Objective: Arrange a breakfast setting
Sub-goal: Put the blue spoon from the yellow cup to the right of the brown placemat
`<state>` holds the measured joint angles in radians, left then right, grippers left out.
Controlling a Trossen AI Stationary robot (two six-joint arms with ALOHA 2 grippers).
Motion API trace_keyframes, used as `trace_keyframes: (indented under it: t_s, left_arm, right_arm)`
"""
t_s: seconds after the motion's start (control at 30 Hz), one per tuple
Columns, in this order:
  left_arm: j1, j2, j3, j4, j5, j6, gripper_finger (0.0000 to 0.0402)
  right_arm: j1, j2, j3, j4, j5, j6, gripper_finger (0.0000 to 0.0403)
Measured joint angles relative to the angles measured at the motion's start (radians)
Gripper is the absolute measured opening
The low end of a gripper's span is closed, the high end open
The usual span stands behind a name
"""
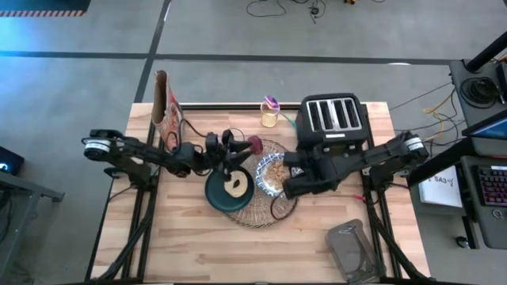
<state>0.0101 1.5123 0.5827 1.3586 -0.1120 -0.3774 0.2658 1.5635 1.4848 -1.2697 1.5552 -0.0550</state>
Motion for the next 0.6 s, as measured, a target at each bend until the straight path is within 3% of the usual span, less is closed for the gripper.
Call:
trace_keyframes:
  t_s: [0.13,0.2,0.43,0.6]
  left_arm:
    - [0.021,0.061,0.021,0.088,0.098,-0.032,0.0157]
    - [0.026,0.089,0.05,0.096,0.122,-0.038,0.0157]
    - [0.058,0.196,0.166,0.082,0.153,-0.11,0.0157]
    - [0.067,0.24,0.21,0.084,0.157,-0.115,0.0157]
  right_arm:
    - [0.026,0.0,-0.045,0.077,0.017,0.177,0.0008]
    - [0.031,0.0,-0.061,0.128,0.016,0.187,0.0008]
    - [0.032,0.009,-0.104,0.402,0.016,-0.095,0.0008]
    - [0.031,0.009,-0.105,0.442,0.016,-0.18,0.0008]
